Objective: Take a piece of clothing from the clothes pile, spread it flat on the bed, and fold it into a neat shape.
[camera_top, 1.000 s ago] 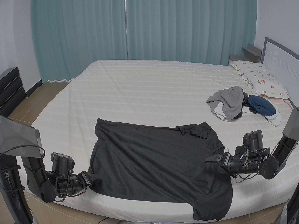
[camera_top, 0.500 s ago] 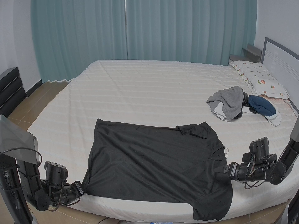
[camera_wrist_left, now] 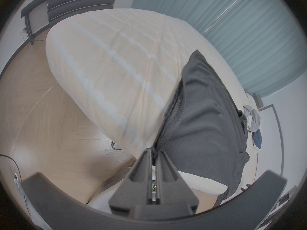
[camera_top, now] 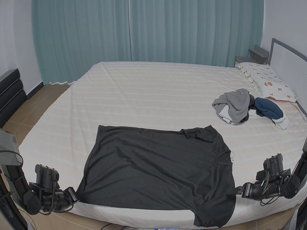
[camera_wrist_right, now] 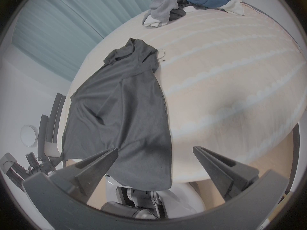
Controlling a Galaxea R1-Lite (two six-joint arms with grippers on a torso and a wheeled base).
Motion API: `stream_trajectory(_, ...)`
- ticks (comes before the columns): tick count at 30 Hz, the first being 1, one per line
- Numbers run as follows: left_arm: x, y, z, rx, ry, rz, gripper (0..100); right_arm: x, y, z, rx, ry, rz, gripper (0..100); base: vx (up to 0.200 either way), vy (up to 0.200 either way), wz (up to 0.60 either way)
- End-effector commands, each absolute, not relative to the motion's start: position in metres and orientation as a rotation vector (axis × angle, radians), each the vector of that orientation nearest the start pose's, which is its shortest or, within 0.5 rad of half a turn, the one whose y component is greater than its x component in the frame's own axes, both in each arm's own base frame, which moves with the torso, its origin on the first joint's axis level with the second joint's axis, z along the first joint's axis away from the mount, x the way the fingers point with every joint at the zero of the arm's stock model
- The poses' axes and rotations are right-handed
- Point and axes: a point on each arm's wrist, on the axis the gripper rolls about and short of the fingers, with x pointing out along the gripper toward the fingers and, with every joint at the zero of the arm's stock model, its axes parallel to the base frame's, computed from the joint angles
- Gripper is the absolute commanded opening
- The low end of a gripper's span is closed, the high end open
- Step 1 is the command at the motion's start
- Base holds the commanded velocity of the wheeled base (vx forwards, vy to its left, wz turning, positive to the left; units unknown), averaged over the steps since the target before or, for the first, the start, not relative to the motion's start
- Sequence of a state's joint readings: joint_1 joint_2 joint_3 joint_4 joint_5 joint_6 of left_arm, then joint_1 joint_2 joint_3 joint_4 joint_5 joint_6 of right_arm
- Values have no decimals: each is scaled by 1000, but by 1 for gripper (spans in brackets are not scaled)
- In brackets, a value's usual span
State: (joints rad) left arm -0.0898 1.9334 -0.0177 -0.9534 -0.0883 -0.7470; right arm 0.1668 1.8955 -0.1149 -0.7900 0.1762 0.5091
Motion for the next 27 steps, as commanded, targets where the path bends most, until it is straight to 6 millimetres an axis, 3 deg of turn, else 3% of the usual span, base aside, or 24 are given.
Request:
stream_trajectory(1, 171, -17, 11, -691, 965, 193, 0, 178, 37, 9, 455, 1089, 61, 100, 0, 0, 0)
stream_trajectory(4, 171, -18, 11, -692, 969, 188, 0, 176, 40, 7, 444, 1109, 72, 100, 0, 0, 0)
stream_trajectory(5, 171, -17, 11, -696, 971, 184, 0, 173, 41, 3, 434, 1135, 75, 0, 0, 0, 0)
stream_trajectory(16, 169, -18, 9, -709, 1013, 161, 0, 175, 44, -19, 420, 1148, 72, 0, 0, 0, 0)
stream_trajectory(23, 169, -18, 9, -709, 1015, 161, 0, 176, 42, -14, 435, 1082, 80, 0, 0, 0, 0)
stream_trajectory(24, 169, -18, 9, -709, 1015, 161, 0, 176, 42, -14, 435, 1082, 80, 100, 0, 0, 0)
stream_trajectory(27, 169, -18, 9, -710, 1015, 160, 0, 177, 42, -12, 442, 1072, 85, 100, 0, 0, 0)
